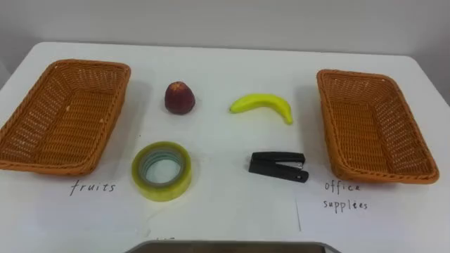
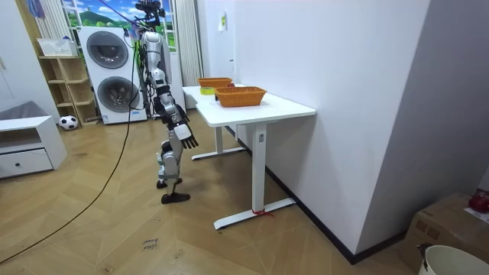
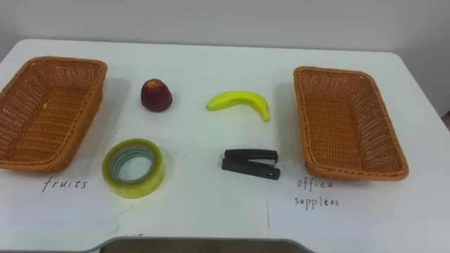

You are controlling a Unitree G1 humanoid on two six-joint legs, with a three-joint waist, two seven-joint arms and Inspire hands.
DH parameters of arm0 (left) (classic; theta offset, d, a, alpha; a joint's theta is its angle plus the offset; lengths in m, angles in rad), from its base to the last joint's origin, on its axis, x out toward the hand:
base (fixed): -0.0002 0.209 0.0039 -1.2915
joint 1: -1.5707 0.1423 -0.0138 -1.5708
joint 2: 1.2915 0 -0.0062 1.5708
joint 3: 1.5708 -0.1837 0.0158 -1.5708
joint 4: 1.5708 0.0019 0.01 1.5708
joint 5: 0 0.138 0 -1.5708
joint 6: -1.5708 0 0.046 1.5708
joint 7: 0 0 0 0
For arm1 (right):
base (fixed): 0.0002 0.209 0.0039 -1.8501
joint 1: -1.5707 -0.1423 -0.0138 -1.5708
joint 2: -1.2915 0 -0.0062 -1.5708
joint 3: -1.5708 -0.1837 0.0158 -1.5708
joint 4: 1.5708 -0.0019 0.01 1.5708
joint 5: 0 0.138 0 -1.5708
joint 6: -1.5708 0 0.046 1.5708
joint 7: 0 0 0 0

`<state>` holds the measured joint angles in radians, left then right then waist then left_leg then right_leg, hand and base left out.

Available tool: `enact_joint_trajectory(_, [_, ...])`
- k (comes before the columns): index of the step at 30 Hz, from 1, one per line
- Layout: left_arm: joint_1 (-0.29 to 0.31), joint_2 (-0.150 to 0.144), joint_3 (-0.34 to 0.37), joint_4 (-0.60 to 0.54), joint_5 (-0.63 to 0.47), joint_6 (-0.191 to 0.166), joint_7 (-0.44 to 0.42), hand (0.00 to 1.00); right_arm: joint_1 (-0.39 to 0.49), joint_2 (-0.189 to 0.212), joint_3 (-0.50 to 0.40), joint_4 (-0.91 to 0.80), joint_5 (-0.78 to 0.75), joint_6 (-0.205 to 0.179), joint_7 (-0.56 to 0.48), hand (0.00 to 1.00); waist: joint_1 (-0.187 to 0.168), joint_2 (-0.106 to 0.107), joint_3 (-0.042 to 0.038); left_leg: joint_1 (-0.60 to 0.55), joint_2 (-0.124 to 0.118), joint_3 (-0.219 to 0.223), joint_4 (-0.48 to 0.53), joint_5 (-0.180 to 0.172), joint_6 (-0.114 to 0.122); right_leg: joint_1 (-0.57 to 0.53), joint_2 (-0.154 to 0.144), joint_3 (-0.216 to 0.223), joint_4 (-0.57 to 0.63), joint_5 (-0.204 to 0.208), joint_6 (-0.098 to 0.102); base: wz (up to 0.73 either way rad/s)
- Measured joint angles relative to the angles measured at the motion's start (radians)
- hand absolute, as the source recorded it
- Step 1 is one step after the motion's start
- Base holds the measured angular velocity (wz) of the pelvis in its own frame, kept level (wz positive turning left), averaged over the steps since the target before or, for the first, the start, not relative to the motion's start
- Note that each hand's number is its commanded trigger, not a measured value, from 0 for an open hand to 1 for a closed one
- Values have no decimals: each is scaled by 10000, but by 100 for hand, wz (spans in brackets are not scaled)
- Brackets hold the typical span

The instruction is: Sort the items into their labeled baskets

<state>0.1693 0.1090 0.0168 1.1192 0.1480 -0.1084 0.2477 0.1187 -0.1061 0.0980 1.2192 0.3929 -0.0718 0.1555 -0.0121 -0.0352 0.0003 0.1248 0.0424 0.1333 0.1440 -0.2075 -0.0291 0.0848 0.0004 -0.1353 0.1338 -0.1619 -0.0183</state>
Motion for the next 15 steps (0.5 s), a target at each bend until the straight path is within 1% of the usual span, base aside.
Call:
enact_joint_trajectory(4, [15,-2,1,1,0,18,-11,0,1,0,4,19,14,2,1,0,9,25,-20,3,0,0,0,0,0,8,-1,-7,-3,0,0,0])
enact_joint_trajectory(13, [38,-4,46,80,-17,17,71,0,-12,36,-22,507,538,11,-7,0,-35,4,-18,44,0,-14,0,0,0,57,-4,-18,1,0,0,0])
enact_joint_trajectory(15, [67,-12,148,91,-9,18,108,0,-12,39,-23,534,693,82,-10,0,-47,-21,-22,54,0,-14,1,0,0,58,-3,-25,12,-1,0,0])
